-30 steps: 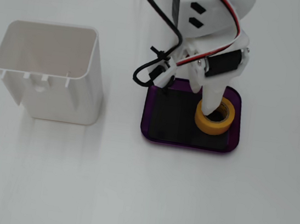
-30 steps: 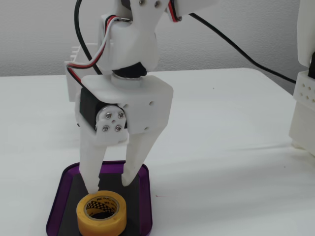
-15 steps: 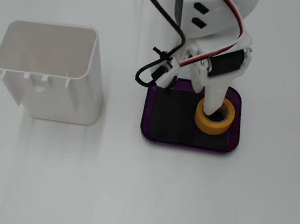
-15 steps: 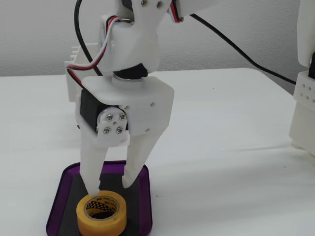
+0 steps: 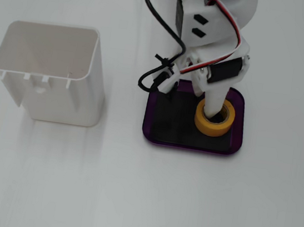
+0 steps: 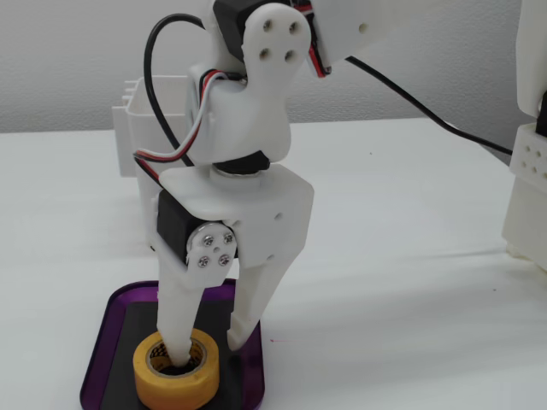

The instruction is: Remove the yellow tape from the box.

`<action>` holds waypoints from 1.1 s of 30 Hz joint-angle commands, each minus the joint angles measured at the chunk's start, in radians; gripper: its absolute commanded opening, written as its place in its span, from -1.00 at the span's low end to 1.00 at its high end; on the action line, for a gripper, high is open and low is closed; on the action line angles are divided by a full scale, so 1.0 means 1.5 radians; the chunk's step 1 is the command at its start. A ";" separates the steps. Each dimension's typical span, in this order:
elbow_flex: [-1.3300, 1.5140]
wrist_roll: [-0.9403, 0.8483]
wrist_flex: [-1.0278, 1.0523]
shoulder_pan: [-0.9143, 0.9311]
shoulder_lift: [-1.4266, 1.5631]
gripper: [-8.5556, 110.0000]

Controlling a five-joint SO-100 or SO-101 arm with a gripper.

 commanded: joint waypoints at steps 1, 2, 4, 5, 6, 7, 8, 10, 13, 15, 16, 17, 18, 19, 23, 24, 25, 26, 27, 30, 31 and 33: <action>-0.002 0.004 -0.010 -0.001 0.006 -0.65; -0.002 0.005 -0.016 -0.001 0.006 -0.68; -0.002 0.005 -0.019 -0.001 0.006 -0.78; -0.002 0.012 -0.019 -0.001 0.006 -0.85; -0.004 0.026 -0.019 -0.001 0.006 -0.88; -0.004 0.034 -0.018 -0.001 0.006 -0.87; -0.004 0.040 -0.018 -0.001 0.006 -0.86; -0.008 0.042 -0.010 -0.001 0.009 -0.87; -0.012 0.041 -0.007 -0.004 0.018 -0.87; -0.040 0.036 0.021 -0.004 0.035 -0.87; -0.069 0.036 0.044 -0.003 0.051 -0.87; -0.093 0.036 0.063 -0.002 0.072 -0.87; -0.112 0.038 0.081 -0.001 0.090 -0.87; -0.130 0.038 0.101 0.000 0.110 -0.87; -0.190 0.037 0.187 -0.003 0.214 -0.87; -0.195 0.040 0.205 -0.003 0.244 -0.87; -0.198 0.040 0.217 -0.003 0.276 -0.87; -0.194 0.040 0.228 -0.003 0.308 -0.87; -0.183 0.041 0.239 -0.001 0.337 -0.87; -0.093 0.037 0.242 0.005 0.425 -0.87; -0.052 0.036 0.242 0.006 0.451 -0.87; 0.044 0.035 0.229 0.006 0.504 -0.87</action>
